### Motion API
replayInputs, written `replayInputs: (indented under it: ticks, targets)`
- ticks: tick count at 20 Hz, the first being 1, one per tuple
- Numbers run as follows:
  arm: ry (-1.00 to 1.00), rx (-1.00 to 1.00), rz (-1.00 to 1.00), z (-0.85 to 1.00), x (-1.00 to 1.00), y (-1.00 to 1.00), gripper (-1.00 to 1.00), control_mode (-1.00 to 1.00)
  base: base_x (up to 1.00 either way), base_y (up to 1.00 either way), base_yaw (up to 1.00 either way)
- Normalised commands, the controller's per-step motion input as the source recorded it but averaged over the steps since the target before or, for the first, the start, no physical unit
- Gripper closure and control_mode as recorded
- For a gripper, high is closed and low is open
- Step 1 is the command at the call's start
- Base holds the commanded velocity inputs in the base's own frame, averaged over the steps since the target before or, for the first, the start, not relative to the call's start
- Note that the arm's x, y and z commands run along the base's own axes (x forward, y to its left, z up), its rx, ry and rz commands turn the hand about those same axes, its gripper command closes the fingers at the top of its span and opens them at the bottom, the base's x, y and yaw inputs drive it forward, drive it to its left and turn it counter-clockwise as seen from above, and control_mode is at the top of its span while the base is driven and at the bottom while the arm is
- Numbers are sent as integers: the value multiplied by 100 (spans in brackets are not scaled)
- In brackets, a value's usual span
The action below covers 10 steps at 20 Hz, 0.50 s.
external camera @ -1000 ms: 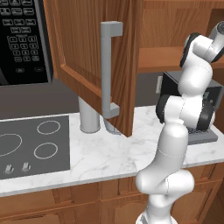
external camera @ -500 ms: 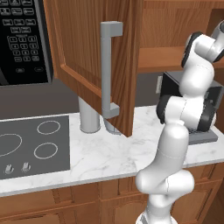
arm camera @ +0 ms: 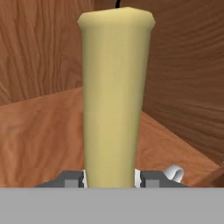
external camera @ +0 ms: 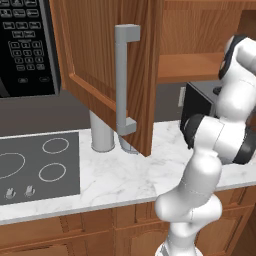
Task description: Get the candle and the wine from the cabinet and move them to the dining counter.
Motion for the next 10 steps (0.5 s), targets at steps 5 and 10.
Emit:
replayInputs:
  ticks: [5, 10]
  targets:
    - [-26, -7, 0, 0, -82, 43, 100, -100, 0, 0, 0]
    - [-28, -15, 3, 0, -75, 73, 100, -100, 0, 0, 0]
